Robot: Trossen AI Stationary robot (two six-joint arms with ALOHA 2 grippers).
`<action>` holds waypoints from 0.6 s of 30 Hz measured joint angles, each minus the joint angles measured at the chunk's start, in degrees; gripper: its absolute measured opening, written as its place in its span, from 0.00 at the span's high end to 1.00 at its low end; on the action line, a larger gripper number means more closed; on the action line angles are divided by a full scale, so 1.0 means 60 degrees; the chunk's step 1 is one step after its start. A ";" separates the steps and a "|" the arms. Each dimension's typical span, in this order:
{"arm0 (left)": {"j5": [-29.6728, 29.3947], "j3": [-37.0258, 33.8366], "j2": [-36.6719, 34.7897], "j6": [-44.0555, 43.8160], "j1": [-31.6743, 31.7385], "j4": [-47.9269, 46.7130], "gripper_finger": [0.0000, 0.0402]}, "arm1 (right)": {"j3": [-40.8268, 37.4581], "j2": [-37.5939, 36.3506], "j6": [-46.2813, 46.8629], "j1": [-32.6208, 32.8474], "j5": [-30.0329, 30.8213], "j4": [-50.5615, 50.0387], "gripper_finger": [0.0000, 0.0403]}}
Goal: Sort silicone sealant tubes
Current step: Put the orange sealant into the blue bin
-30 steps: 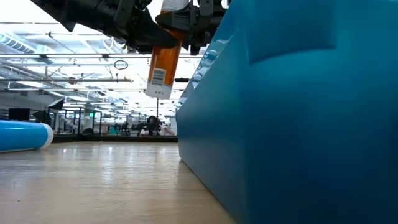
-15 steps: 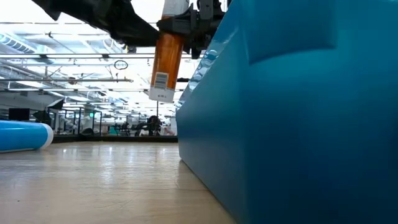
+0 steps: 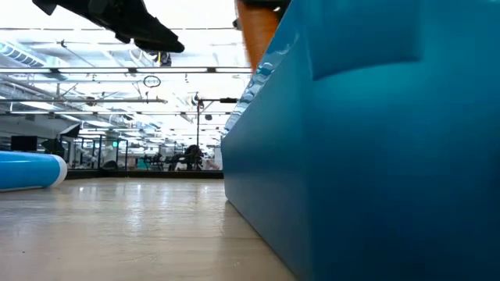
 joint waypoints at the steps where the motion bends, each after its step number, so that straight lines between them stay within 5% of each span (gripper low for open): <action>1: -0.0044 -0.0002 0.0034 0.0010 0.0018 -0.0008 0.35 | 0.0000 -0.0201 0.0171 0.0125 0.0025 -0.0355 0.54; 8: -0.0145 -0.0002 0.0251 0.0072 0.0078 -0.0016 0.33 | 0.0000 -0.0706 0.1756 0.1238 0.0282 -0.1920 0.54; 18: -0.0149 -0.0006 0.0444 0.0180 0.0087 -0.0028 0.37 | 0.0000 -0.0709 0.3818 0.3390 0.3717 -0.2788 0.54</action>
